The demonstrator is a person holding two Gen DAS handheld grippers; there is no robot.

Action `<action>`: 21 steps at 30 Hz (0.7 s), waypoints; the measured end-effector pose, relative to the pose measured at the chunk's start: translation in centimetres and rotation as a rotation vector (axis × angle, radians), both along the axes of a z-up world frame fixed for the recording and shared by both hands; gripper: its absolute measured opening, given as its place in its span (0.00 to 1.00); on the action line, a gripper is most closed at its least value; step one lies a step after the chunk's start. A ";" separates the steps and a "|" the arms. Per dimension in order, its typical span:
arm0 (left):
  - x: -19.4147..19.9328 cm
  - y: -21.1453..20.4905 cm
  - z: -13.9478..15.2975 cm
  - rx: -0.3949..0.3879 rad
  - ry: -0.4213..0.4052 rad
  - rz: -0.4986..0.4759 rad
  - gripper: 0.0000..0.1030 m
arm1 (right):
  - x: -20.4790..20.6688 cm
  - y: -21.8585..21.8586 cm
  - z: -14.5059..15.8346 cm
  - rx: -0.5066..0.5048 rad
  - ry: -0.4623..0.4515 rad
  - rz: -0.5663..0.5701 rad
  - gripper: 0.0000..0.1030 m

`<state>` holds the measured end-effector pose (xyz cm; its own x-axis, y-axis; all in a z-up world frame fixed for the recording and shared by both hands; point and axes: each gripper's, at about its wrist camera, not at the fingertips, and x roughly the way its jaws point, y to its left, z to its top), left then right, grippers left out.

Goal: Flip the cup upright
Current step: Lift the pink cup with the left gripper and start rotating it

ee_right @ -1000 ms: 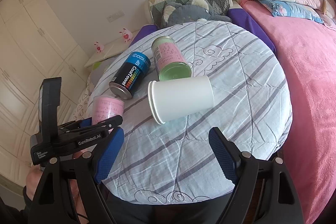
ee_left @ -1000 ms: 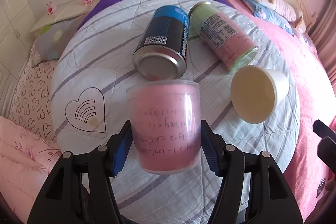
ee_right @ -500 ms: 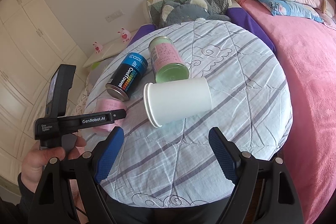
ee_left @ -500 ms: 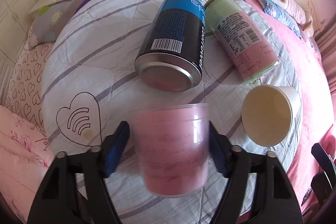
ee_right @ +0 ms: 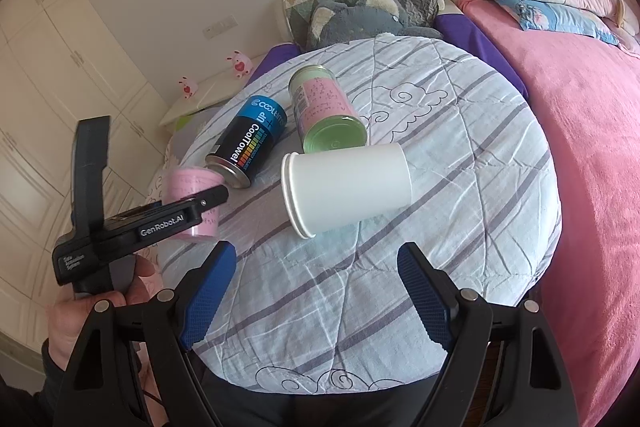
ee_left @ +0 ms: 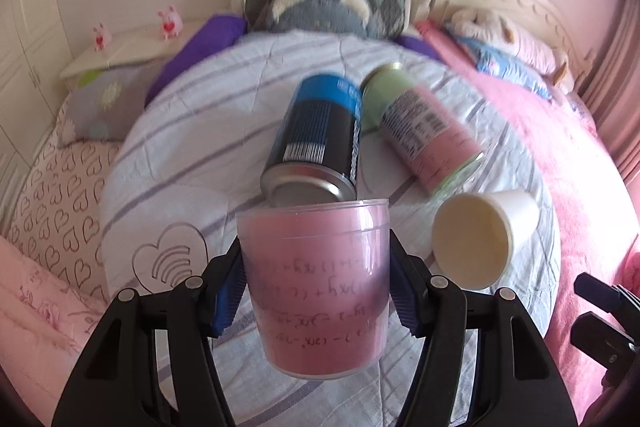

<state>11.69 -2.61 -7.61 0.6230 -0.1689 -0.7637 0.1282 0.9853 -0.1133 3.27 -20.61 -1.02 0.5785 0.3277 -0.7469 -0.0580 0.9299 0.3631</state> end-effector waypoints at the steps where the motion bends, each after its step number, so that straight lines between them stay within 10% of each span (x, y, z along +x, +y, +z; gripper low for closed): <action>1: -0.5 0.1 0.3 0.007 -0.039 0.004 0.62 | -0.2 0.1 0.1 -0.002 -0.001 0.002 0.82; 12: -6.4 2.1 -1.6 -0.048 -0.260 0.009 0.62 | -2.5 1.0 -0.3 -0.015 0.005 0.002 0.82; 21: -7.2 1.5 3.1 -0.012 -0.484 -0.044 0.62 | -4.1 1.4 0.6 -0.013 -0.024 -0.009 0.82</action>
